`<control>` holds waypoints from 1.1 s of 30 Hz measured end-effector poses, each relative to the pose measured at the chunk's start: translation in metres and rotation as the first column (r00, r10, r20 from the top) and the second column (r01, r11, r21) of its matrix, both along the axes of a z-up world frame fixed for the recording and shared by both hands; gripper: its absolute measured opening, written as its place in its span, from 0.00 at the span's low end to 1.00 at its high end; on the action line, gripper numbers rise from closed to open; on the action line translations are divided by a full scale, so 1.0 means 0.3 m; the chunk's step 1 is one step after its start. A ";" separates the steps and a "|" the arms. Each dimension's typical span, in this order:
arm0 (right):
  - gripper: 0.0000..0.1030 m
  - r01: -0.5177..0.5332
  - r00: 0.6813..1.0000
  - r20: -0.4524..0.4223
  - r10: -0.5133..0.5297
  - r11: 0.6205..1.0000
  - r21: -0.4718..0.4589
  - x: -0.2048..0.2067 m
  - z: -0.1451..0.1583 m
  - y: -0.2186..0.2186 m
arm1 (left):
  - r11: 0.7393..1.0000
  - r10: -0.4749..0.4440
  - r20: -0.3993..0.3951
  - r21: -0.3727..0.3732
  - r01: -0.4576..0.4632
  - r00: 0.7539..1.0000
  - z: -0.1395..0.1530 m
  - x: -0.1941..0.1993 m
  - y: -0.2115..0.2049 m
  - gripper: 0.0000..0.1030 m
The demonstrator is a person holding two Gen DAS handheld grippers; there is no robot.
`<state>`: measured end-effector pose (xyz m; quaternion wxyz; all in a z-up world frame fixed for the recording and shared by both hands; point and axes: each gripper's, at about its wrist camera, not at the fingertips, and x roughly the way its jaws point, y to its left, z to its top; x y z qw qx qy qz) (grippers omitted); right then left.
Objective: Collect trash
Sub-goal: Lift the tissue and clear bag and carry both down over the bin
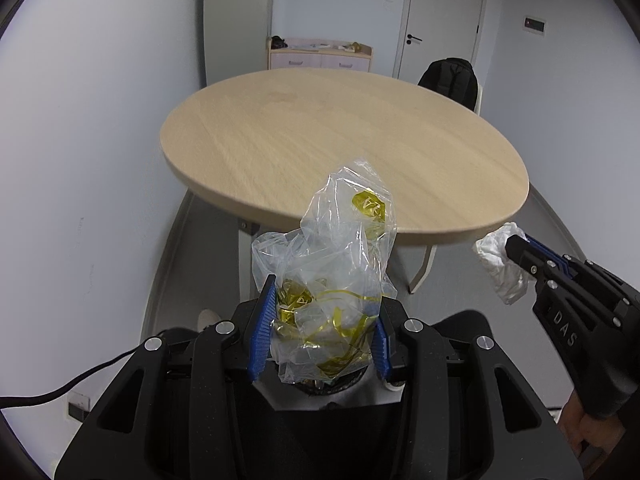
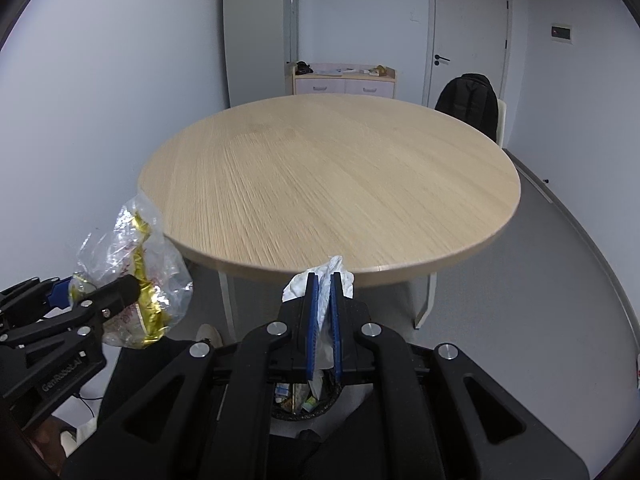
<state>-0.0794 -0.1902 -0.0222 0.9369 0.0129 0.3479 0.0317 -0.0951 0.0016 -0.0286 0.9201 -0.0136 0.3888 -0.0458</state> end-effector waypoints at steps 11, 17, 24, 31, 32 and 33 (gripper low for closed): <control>0.05 -0.001 0.998 -0.070 0.001 1.000 -0.009 -0.071 -0.139 0.019 | 1.000 0.001 -0.058 0.008 -0.001 0.998 -0.128 -0.014 0.011 0.39; 0.05 -0.005 0.995 -0.100 0.004 1.000 -0.011 -0.068 -0.220 0.040 | 1.000 0.010 -0.097 0.021 -0.008 0.995 -0.218 0.003 0.013 0.39; 0.05 -0.023 0.988 -0.154 0.023 1.000 0.005 -0.007 -0.343 0.052 | 0.999 0.020 -0.166 0.031 -0.015 0.986 -0.379 0.074 0.006 0.39; 0.05 -0.041 0.968 -0.248 0.041 0.999 0.006 0.102 -0.528 0.079 | 0.999 0.037 -0.241 0.009 -0.036 0.970 -0.547 0.186 0.005 0.39; 0.05 -0.042 0.965 -0.261 0.042 0.999 0.006 0.119 -0.548 0.081 | 0.999 0.041 -0.249 0.001 -0.042 0.968 -0.568 0.202 0.009 0.39; 0.05 -0.043 0.959 -0.280 0.044 0.999 0.008 0.135 -0.571 0.088 | 0.999 0.042 -0.254 -0.004 -0.044 0.966 -0.581 0.210 0.011 0.39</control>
